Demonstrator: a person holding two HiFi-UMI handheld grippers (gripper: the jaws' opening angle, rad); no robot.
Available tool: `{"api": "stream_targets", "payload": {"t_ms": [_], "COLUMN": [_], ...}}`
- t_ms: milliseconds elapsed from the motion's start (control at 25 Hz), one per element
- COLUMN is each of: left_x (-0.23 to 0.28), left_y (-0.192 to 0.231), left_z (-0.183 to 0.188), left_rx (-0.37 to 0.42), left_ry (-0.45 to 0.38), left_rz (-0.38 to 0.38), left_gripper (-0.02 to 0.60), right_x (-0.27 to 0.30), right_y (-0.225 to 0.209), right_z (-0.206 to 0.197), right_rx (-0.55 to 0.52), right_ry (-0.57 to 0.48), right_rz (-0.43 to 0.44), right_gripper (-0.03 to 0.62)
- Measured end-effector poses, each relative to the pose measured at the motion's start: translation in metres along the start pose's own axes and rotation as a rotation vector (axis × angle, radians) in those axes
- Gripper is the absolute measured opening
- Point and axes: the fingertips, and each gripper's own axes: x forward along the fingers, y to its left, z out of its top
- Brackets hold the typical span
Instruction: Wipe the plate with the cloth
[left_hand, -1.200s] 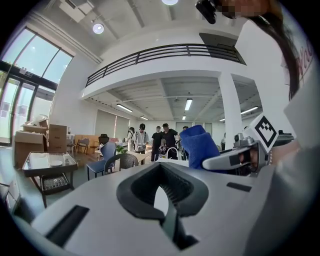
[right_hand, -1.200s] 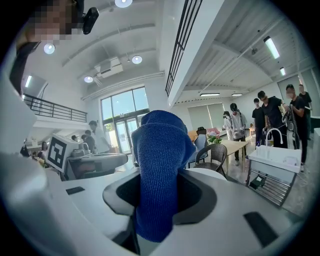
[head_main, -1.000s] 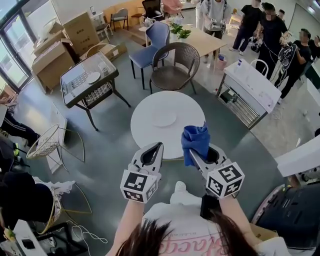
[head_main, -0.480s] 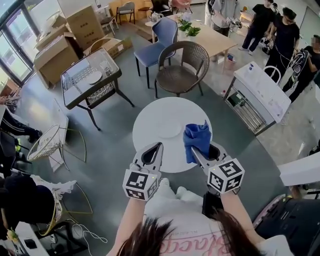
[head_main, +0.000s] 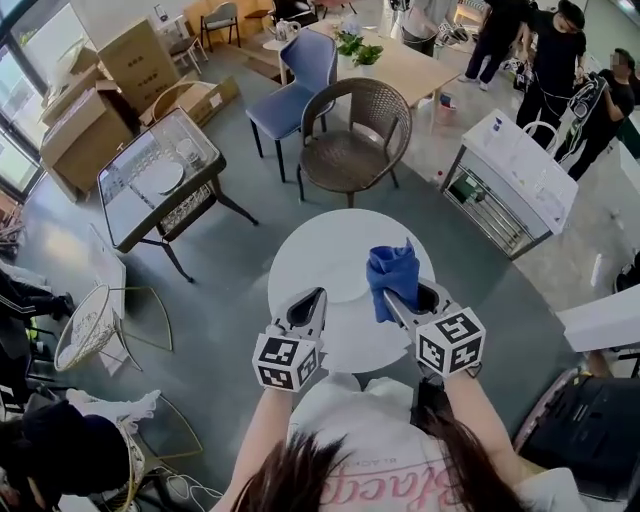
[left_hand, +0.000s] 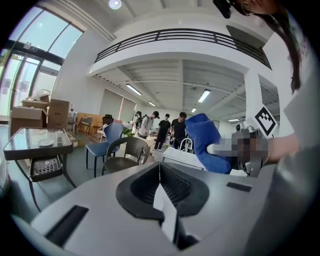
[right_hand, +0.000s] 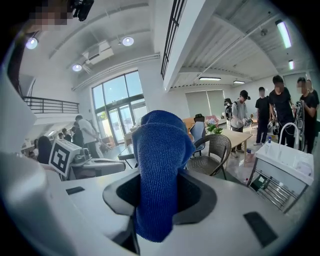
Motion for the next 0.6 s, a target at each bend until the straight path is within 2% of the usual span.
{"api": "stream_targets", "payload": {"t_ms": [200,360,520,600], "left_x": [0.023,0.042,0.056,0.062], "left_y": [0.027,0.046,0.069,0.078], "left_z": [-0.023,-0.048,-0.082,-0.101], "left_rx": [-0.053,-0.182,-0.298,-0.331], "left_ry": [0.072,0.115,0.191,0.238], "left_rz": [-0.006,0.01,0.03,0.038], "left_gripper": [0.009,0.015,0.111,0.13], "right_x": [0.029,0.047,0.064,0.072], "right_y": [-0.012,-0.022,-0.026,-0.03], "right_z": [-0.016,-0.034,-0.054,-0.063], "right_rx": [0.027,0.054,0.072,0.081], "right_ry": [0.068,0.125,0.18,0.203], "right_rz": [-0.017,-0.005,0.017,0.021], "right_gripper": [0.153,0.153,0.153,0.153]}}
